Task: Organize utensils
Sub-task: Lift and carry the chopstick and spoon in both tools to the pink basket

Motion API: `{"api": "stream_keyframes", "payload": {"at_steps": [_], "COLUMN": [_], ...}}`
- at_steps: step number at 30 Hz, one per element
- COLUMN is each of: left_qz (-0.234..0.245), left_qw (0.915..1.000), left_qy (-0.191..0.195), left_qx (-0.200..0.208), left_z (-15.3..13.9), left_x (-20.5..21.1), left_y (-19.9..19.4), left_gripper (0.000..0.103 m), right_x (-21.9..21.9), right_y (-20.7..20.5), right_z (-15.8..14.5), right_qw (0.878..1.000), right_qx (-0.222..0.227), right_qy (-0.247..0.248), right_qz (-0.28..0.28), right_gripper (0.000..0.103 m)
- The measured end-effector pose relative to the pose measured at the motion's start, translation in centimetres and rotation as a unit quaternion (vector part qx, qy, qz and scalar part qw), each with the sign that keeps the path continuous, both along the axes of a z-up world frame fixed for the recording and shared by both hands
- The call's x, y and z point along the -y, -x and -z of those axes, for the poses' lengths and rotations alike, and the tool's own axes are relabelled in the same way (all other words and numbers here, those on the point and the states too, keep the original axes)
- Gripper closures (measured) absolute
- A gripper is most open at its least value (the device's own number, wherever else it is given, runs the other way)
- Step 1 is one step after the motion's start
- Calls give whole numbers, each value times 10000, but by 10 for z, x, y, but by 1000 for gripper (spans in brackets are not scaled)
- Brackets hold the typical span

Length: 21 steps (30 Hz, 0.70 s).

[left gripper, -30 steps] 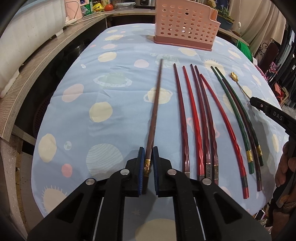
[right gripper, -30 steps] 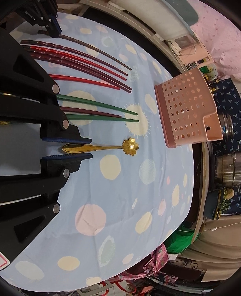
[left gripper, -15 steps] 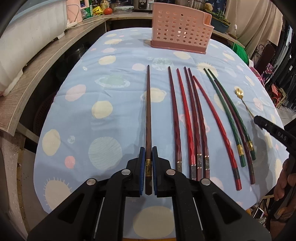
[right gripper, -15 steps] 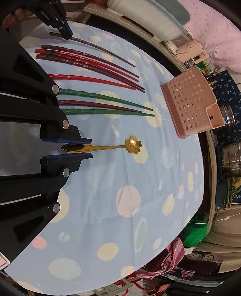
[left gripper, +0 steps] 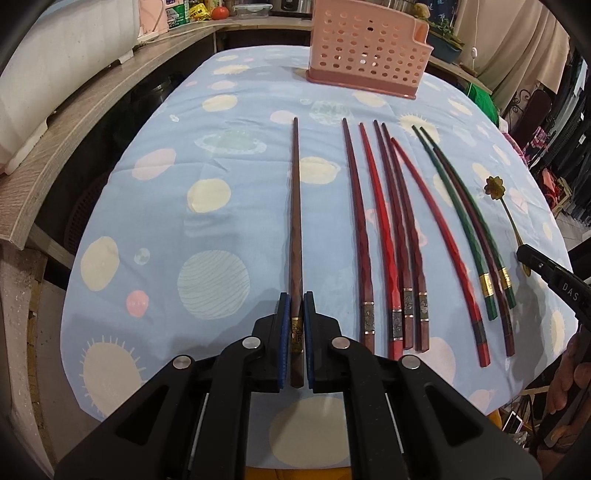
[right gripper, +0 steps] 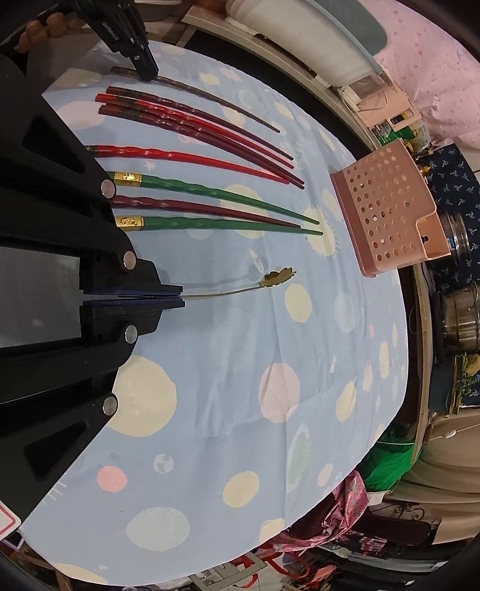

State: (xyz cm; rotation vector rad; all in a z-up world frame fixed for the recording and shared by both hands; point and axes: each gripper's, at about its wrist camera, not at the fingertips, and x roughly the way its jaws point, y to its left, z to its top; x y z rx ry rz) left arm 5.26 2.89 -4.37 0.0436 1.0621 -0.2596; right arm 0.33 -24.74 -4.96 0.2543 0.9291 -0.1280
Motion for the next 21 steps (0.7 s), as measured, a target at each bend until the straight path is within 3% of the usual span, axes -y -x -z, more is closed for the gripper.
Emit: {"api": "stream_keyframes", "payload": {"at_steps": [10,18,21], "left_qz": [-77,-195,-292], "left_qw": [9980,9858,9790], "left_qy": [339,360,360], "left_qx": [520,1627,1985], "left_z": [-62,-155,-186], "left_x": [-10,-7,-5], "left_y": [-9,-55,-72], "left_gripper": [96,96,96], "right_x": [6,10,5], "right_y": [-3,-52,-73], "right_z": [-50,-91,-92], "right_qw": [9995,9983,9982], "right_qx": [312,299,48], "right_qy": [-4,-279,-161], "right_qz": [-42,-423,-581], "right_gripper": [101,101,101]}}
